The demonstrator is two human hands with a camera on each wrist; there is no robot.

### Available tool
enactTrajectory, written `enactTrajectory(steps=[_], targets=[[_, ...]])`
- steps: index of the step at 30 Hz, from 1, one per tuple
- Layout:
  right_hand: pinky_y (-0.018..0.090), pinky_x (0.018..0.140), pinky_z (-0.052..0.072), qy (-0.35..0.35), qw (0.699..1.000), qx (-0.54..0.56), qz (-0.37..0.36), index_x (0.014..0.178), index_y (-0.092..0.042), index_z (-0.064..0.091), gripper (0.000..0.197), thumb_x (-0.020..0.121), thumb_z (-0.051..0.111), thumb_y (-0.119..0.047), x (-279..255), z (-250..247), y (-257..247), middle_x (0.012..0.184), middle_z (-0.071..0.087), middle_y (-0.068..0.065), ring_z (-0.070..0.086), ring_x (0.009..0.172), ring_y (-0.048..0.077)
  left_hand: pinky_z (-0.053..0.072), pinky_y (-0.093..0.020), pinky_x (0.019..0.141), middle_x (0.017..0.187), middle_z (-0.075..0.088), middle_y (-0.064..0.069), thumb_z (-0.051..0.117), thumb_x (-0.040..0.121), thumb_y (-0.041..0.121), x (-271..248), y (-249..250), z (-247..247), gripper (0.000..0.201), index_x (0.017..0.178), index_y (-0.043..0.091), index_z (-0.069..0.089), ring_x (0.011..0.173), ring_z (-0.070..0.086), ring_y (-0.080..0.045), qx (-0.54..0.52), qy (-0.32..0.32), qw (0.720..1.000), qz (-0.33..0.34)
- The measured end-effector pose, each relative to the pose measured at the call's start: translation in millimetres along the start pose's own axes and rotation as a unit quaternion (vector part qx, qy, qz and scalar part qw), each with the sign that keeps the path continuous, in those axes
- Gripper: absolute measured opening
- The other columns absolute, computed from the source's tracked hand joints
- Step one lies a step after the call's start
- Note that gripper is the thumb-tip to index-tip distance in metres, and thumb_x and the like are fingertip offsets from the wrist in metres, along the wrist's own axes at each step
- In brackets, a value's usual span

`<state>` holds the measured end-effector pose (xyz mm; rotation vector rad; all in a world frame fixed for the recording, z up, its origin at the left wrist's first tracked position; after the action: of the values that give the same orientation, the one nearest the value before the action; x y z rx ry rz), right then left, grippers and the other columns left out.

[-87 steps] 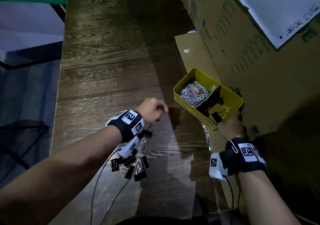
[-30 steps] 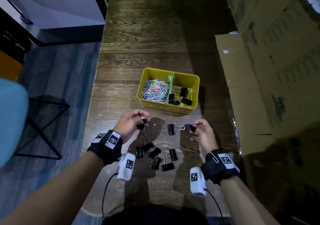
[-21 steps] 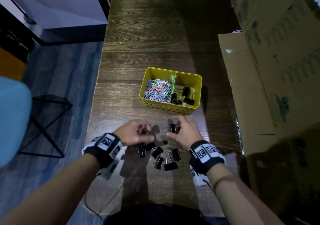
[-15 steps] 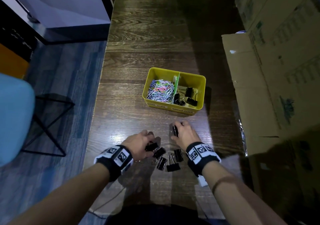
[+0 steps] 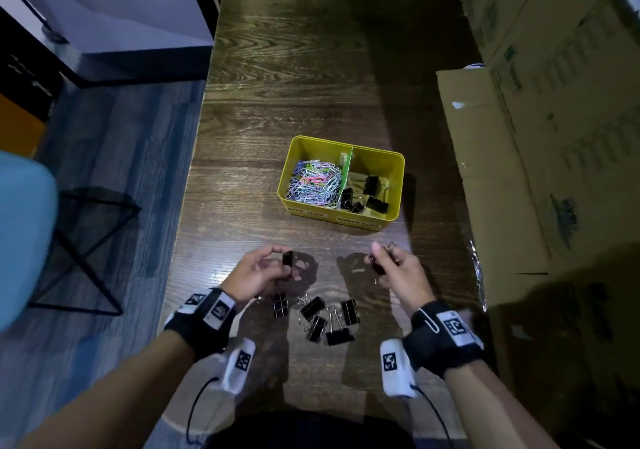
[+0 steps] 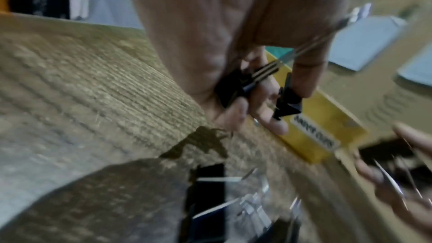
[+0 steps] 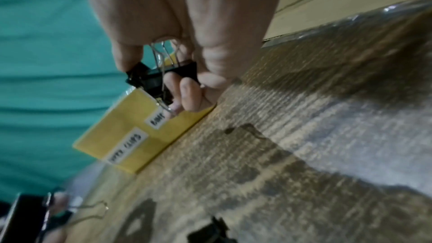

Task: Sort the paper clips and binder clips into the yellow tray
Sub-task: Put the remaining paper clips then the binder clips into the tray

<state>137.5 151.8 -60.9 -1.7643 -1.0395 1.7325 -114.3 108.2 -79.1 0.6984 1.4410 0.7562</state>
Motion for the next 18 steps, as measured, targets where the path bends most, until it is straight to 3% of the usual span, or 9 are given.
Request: enactTrajectory(steps=[2,4,7,10,13,15,18], targets=[[0.035,0.086,0.044,-0.011,0.996,0.085,-0.007,0.106,-0.022,0.064,0.031,0.087,0.055,-0.044,-7,-4,-10,0.099,0.072,0.002,0.061,0.098,0.018,0.028,-0.020,0.042,0.074,0.067,-0.015,0.057,0.077,0.006,-2,10,5,0.030,0.106,0.008,0.056,0.040,0.041,-0.012,-0.152,-0.038,0.987,-0.039],[0.032,0.075,0.041,-0.020,0.990,0.135,-0.032,0.110,-0.023,0.063,0.038,0.084,0.051,-0.047,-12,-8,-31,0.096,0.070,0.002,0.056,0.090,0.019,0.025,-0.024,0.046,0.072,0.058,-0.014,0.062,0.066,0.018,-3,31,16,0.045,0.109,0.007,0.055,0.045,0.037,-0.014,-0.264,-0.100,0.959,-0.040],[0.028,0.064,0.044,-0.045,0.971,0.231,-0.053,0.107,-0.019,0.063,0.038,0.088,0.047,-0.047,-9,-14,-65,0.093,0.064,0.006,0.056,0.075,0.014,0.028,-0.026,0.048,0.069,0.046,-0.008,0.057,0.070,0.031,1,76,40,0.043,0.106,0.007,0.058,0.054,0.038,-0.017,-0.319,-0.156,0.934,-0.022],[0.025,0.056,0.044,-0.062,0.965,0.252,-0.047,0.107,-0.015,0.059,0.035,0.092,0.048,-0.045,5,-11,-100,0.084,0.062,0.005,0.056,0.065,0.013,0.028,-0.025,0.048,0.065,0.044,-0.004,0.047,0.085,0.046,17,115,69,0.038,0.095,0.011,0.057,0.054,0.040,-0.016,-0.264,-0.162,0.950,-0.034],[0.028,0.058,0.049,-0.040,0.977,0.209,-0.028,0.105,-0.015,0.056,0.027,0.092,0.053,-0.039,22,-5,-124,0.084,0.062,0.006,0.060,0.066,0.018,0.033,-0.022,0.047,0.064,0.044,-0.003,0.042,0.090,0.052,43,138,94,0.039,0.086,0.015,0.056,0.051,0.044,-0.015,-0.179,-0.137,0.970,-0.091],[0.032,0.066,0.053,-0.029,0.986,0.165,-0.012,0.099,-0.019,0.055,0.018,0.092,0.055,-0.035,36,-2,-131,0.092,0.061,0.006,0.063,0.075,0.024,0.035,-0.021,0.049,0.064,0.046,-0.004,0.042,0.090,0.053,56,146,106,0.038,0.084,0.017,0.053,0.052,0.046,-0.015,-0.116,-0.102,0.979,-0.130],[0.041,0.088,0.053,-0.006,0.996,0.087,0.011,0.102,-0.021,0.055,0.017,0.092,0.055,-0.035,60,-2,-126,0.111,0.060,0.007,0.060,0.099,0.026,0.043,-0.024,0.055,0.073,0.055,-0.005,0.042,0.091,0.050,72,157,120,0.036,0.092,0.015,0.053,0.060,0.054,-0.016,-0.055,-0.064,0.987,-0.140]])
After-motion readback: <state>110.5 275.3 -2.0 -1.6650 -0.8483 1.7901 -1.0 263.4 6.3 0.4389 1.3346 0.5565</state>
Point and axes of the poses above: each hand's wrist, its own x-axis towards the middle knuckle, its own z-axis out of the palm, y = z × x, the point moved 7 cm from there along x, towards the middle knuckle
